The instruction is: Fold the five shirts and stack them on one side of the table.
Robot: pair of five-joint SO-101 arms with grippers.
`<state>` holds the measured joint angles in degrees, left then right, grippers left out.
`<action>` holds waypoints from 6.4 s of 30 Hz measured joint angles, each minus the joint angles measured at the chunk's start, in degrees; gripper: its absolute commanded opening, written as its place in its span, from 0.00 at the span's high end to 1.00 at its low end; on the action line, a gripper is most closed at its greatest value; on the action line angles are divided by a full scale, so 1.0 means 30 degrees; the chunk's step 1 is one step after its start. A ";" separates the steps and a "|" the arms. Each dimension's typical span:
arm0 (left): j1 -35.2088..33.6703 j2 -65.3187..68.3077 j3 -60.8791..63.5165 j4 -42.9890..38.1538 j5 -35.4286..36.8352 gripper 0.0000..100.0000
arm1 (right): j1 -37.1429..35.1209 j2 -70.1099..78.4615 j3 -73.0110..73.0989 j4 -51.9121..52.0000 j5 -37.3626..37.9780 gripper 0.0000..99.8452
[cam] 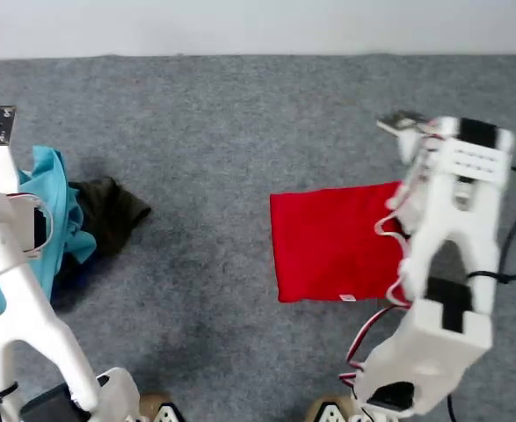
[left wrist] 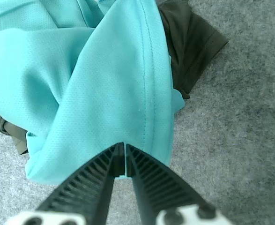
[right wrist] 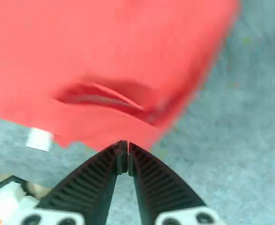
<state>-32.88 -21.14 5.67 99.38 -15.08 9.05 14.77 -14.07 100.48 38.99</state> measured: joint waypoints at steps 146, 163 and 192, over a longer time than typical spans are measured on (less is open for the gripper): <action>0.1729 0.0000 0.0000 -0.0645 0.0000 0.98 | 0.5275 1.0549 -0.9729 -0.1670 0.8293 0.99; 0.1729 0.0000 0.0000 -0.0645 0.0000 0.98 | -0.0498 1.0374 -1.0432 -0.5656 0.6652 0.75; 0.1729 0.0000 0.0000 -0.0527 -0.0029 0.98 | -0.2813 0.3692 -0.4982 0.0000 -0.8322 0.99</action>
<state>-27.69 -21.14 5.67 97.80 -15.16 0.62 25.85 -29.01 100.48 14.02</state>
